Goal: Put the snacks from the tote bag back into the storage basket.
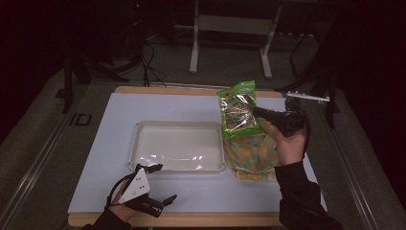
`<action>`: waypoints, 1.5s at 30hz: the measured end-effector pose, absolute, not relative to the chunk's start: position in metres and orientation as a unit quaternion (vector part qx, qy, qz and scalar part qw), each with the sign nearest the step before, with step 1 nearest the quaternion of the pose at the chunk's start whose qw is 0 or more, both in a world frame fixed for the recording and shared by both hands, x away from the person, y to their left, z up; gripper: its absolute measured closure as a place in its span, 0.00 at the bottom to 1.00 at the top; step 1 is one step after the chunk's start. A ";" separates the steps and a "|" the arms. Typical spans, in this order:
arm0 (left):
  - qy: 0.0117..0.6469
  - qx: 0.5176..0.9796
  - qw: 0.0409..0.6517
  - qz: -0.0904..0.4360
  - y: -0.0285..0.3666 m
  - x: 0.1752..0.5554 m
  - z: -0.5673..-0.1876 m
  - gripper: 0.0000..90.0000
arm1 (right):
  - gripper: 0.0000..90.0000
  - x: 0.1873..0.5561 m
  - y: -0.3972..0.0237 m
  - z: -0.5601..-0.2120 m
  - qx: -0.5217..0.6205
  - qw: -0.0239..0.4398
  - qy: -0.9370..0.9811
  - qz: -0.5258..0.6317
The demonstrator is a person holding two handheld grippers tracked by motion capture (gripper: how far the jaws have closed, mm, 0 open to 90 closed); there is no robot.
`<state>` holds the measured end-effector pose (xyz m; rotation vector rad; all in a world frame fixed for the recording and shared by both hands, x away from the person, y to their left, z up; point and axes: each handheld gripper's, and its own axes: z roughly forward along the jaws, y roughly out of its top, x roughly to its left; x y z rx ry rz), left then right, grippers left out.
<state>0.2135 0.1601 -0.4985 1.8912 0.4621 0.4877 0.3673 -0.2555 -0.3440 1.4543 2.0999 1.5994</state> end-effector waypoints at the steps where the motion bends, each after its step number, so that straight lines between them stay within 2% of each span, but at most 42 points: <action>1: 0.194 0.795 0.537 0.204 0.160 0.214 -0.499 0.00 | 0.99 0.368 -0.252 -0.344 0.479 0.064 0.697 0.529; 19: 0.192 0.796 0.538 0.199 0.160 0.212 -0.498 0.00 | 0.99 0.371 -0.209 -0.349 0.462 0.058 0.701 0.539; 45: 0.192 0.794 0.540 0.201 0.160 0.213 -0.498 0.00 | 0.99 0.376 -0.171 -0.385 0.473 0.028 0.682 0.558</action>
